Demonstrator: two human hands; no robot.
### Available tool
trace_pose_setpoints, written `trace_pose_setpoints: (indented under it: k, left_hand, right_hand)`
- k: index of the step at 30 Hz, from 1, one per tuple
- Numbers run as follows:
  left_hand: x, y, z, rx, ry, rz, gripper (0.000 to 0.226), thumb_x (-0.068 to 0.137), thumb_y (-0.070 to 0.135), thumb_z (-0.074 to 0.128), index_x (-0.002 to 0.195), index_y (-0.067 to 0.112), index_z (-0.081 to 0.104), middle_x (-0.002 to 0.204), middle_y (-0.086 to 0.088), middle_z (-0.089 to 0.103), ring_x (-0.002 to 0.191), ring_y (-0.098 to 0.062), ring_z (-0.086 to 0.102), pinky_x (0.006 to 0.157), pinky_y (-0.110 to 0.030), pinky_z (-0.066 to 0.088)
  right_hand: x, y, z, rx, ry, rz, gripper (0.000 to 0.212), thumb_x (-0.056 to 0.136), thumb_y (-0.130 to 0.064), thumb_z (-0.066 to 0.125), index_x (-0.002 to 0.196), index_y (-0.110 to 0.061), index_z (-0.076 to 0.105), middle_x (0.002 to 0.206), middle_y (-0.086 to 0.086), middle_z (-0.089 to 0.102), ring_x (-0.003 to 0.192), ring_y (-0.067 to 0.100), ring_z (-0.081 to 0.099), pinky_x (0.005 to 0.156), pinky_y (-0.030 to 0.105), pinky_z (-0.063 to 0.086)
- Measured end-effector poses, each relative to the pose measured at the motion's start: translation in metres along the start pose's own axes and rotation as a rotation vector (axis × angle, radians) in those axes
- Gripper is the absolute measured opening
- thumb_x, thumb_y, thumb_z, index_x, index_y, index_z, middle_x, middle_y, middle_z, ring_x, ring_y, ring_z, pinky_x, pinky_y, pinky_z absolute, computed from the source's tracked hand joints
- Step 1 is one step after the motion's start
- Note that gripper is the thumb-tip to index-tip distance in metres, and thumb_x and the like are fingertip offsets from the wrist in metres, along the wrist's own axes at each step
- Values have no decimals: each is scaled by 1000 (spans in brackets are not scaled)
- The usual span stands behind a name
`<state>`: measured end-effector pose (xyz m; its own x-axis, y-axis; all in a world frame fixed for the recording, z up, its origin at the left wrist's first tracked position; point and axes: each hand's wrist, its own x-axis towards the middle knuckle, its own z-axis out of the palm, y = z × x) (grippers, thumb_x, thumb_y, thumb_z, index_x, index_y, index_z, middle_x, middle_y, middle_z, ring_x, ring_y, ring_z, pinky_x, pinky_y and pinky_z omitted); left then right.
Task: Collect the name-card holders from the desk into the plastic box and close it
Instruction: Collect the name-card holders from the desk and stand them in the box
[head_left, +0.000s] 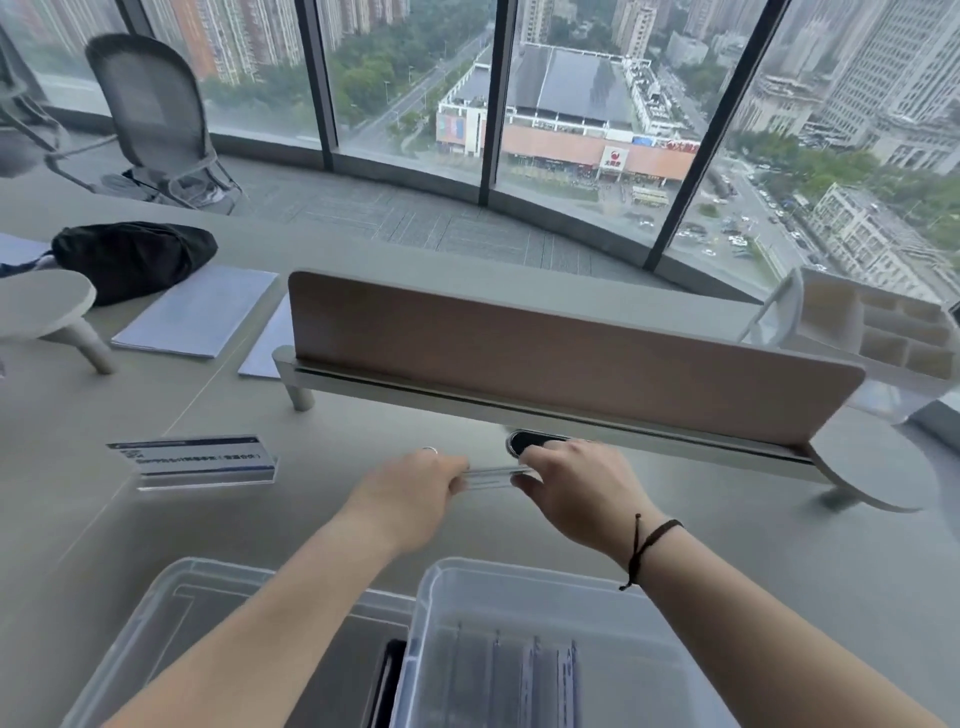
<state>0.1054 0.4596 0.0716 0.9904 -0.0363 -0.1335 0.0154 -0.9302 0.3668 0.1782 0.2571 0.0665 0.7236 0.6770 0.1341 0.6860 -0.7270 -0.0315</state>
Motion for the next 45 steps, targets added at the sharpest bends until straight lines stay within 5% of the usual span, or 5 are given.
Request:
trace_pose_setpoints:
  k: [12,19,25,39,45]
  left_hand:
    - [-58,115,-28,191,-164,191,17,99,33,49,105,24,63,100,-1,62,93,-22,56,82,-37,47]
    - [-83,143,17,-210,77,165,57,90,50,61,141,32,43,117,6,61,99,-11,60,88,-35,51]
    - [-92,150,85,-57,-180,49,57,94,48,55,145,31,36,135,8,53,116,-11,51,96,-34,46]
    - [-109,140,162,317,-395,99,104,75,55,76,155,23,18,163,5,16,148,-20,20,120,-40,21]
    - [-109,137,166,333,-365,100,104,75,57,75,155,24,18,163,7,17,148,-18,20,119,-41,22]
  right_hand:
    - [-138,6,-81,103,-131,24,33,96,-46,41,87,-20,60,80,2,67,71,29,54,57,33,40]
    - [-232,9,-49,473,-86,361,43,96,-43,42,64,-14,37,55,4,46,60,28,47,56,40,38]
    - [-280,5,-2,500,-114,524,43,98,-39,40,61,-18,30,53,-1,39,61,24,41,55,37,28]
    - [-283,-12,78,652,-445,804,25,92,-9,35,69,-18,38,76,1,51,67,22,48,47,25,33]
    - [-275,-21,84,746,-522,717,30,95,-18,39,120,-9,53,120,12,60,108,29,56,91,34,47]
